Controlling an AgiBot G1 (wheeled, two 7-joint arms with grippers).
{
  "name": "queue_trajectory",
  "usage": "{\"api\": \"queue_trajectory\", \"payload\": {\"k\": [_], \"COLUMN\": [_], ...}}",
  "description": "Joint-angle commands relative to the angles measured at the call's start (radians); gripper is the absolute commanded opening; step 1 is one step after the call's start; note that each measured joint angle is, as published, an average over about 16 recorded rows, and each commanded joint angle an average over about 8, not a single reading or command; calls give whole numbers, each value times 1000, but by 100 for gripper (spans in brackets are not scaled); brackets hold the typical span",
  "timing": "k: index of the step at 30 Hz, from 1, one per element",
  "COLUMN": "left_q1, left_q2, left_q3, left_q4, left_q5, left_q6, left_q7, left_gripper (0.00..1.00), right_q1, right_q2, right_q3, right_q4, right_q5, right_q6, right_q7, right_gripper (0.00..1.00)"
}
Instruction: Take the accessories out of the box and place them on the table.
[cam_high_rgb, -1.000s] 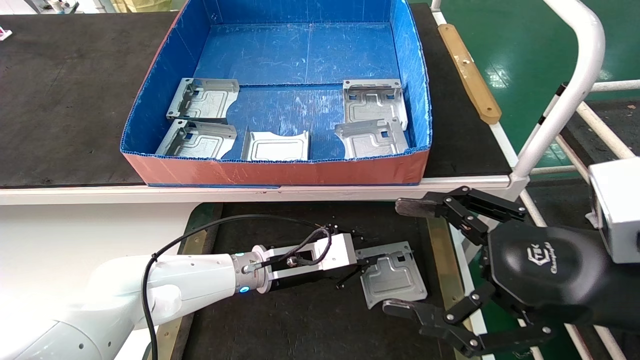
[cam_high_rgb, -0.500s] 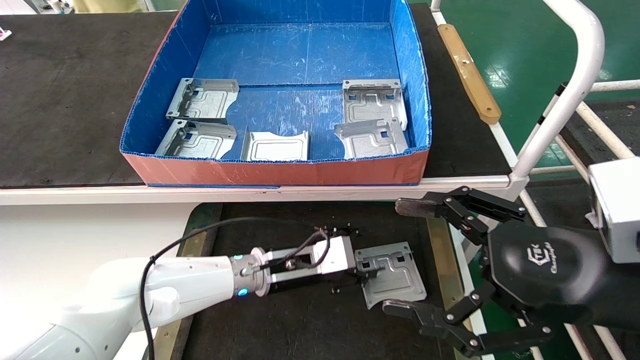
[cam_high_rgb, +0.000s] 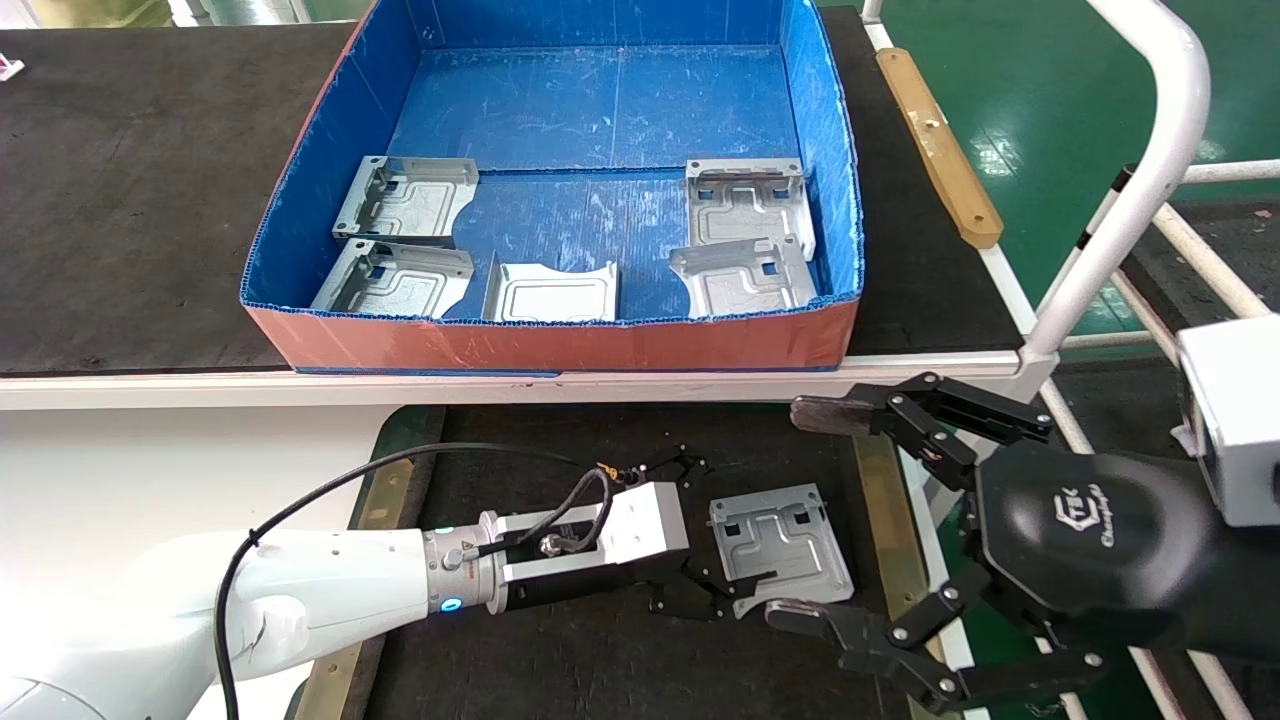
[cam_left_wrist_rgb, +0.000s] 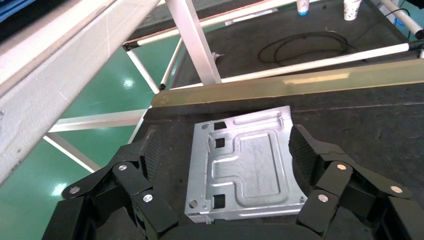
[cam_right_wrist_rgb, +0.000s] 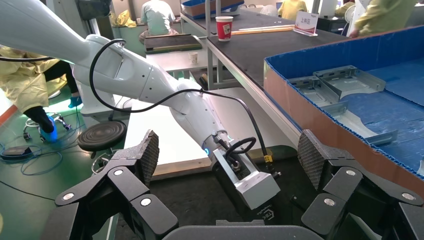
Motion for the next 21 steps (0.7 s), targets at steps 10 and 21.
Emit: {"api": "queue_trajectory", "payload": {"k": [10, 21], "left_q1": [16, 51], "left_q2": [-28, -140], "left_q3": [-3, -60], "left_q4": [-17, -145], "left_q5": [-10, -73], "left_q6": [13, 31], "left_q7": [-17, -121], "left_gripper": [100, 100], "right_q1": [0, 0], "right_q2": [0, 0], "right_q3": [0, 0], "right_q4": [0, 0], "right_q5": [0, 0], "right_q6": [0, 0], "right_q7": [0, 0], "right_gripper": [100, 100]}}
